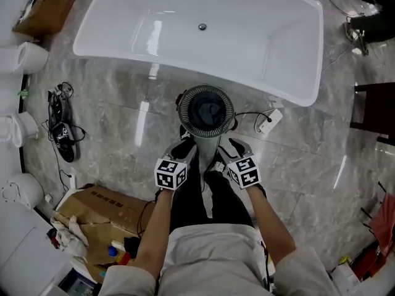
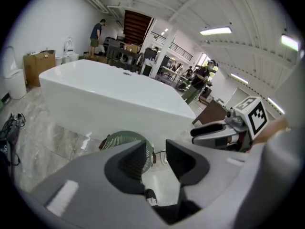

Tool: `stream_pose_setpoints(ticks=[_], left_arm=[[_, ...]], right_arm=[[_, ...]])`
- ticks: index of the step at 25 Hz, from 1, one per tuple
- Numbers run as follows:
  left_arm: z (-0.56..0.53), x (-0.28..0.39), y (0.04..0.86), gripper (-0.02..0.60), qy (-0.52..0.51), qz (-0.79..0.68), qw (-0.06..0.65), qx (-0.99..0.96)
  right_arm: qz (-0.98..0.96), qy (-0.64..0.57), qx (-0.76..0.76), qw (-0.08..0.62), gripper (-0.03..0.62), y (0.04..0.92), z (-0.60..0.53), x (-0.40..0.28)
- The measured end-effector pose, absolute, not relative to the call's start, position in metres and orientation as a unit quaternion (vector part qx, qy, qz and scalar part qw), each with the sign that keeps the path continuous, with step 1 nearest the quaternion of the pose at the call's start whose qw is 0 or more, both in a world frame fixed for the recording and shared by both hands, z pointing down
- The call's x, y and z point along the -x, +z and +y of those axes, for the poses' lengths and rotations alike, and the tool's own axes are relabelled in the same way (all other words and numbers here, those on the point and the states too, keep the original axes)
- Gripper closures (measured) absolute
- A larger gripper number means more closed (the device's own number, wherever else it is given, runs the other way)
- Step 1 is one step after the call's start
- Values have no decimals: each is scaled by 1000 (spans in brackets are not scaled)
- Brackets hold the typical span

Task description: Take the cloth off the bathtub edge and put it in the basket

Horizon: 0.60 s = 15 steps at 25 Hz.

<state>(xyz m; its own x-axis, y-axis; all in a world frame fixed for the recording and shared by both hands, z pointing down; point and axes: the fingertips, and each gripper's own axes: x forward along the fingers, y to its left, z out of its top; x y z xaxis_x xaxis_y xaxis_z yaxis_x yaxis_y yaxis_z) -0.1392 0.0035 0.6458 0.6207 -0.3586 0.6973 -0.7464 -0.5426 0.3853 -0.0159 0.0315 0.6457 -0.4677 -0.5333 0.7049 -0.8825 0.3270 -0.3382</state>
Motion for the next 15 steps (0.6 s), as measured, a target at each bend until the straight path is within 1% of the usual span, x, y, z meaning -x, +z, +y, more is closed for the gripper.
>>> stream_pose_setpoints(ticks=[3,7,10,12,15], left_arm=[[9,138,604,399,261,-354,337,-832],[26,130,562,397,242,-366,331,-835],[33,135,539,397,238,-364,317,-843],[36,139,529,397,237,-366,308,-845],[47,131,520,397,244,-361,284,-854]], right_arm=[[-775,362,-473,211,419,606,39,6],[-761,382,-488,192,419,570,56,-2],[-757,400,-491,160,419,548,63,17],[-767,393,-482,159,419,537,68,30],[-780,378,-467,176,419,530,78,37]])
